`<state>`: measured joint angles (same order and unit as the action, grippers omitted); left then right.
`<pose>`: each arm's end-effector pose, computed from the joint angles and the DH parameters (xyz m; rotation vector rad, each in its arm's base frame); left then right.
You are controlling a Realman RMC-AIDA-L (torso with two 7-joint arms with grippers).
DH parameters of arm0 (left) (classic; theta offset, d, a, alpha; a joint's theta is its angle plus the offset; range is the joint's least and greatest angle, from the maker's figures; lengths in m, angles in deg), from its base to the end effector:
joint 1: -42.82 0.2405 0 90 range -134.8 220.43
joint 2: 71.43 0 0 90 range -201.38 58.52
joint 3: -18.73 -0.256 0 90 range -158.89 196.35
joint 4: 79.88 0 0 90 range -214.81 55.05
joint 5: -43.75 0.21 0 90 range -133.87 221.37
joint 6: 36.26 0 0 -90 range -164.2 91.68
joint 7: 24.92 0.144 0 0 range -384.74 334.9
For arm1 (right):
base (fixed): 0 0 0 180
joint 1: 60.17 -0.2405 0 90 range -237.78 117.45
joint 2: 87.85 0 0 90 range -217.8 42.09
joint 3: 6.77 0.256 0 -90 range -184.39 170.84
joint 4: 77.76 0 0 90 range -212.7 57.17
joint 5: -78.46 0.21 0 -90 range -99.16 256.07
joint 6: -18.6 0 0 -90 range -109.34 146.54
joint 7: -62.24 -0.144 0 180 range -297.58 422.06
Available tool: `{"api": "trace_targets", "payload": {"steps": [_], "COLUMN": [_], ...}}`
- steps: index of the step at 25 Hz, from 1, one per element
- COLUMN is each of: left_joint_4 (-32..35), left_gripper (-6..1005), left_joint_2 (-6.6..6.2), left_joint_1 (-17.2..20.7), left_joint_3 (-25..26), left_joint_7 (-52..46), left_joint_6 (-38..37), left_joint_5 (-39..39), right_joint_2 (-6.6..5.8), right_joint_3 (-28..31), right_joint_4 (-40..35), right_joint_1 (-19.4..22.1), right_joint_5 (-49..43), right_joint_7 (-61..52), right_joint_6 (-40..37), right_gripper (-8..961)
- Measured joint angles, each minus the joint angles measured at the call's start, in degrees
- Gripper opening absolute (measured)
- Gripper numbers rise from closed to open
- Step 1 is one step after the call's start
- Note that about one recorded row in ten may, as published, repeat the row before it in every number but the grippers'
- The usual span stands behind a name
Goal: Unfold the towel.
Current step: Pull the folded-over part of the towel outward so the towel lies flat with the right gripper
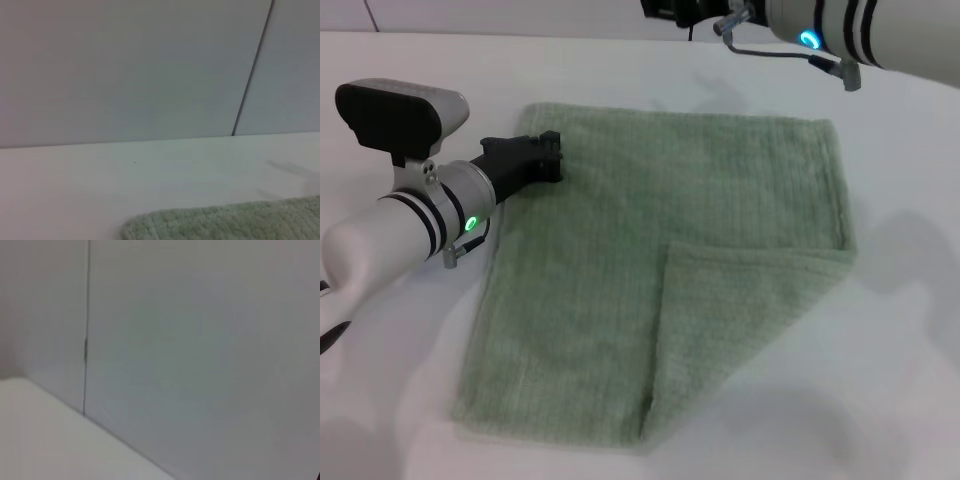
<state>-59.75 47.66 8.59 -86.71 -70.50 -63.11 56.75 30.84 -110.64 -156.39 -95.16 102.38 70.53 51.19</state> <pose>-0.2811 0.3917 -0.0811 -2.0438 -0.9080 -0.4581 0.0708 0.4087 -0.0393 -2.2468 0.4836 0.3056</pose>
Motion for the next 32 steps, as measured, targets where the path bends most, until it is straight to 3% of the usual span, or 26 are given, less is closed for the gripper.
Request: {"api": "trace_targets", "payload": {"steps": [8,12,32], "left_joint_4": [0.0,-0.07,-0.41], "left_gripper": [-1,-1,-1], "left_joint_2": [-0.09,-0.09,-0.01], "left_joint_1": [-0.19,-0.32,-0.04], "left_joint_3": [-0.45,-0.58,-1.95], "left_joint_7": [0.08,0.19,0.1], "left_joint_6": [0.25,0.32,0.51], "left_joint_5": [0.0,0.0,0.09], "right_joint_2": [0.08,0.09,0.17], "right_joint_3": [8.07,10.03,11.67], "right_joint_4": [-1.53,-2.07,6.4], "right_joint_1": [-3.47,-5.13,-12.24], "right_joint_5": [13.09,13.88,13.43], "right_joint_7": [14.0,15.91,20.09], "right_joint_6": [17.4,22.85,31.24], "right_gripper": [738,738,739]}}
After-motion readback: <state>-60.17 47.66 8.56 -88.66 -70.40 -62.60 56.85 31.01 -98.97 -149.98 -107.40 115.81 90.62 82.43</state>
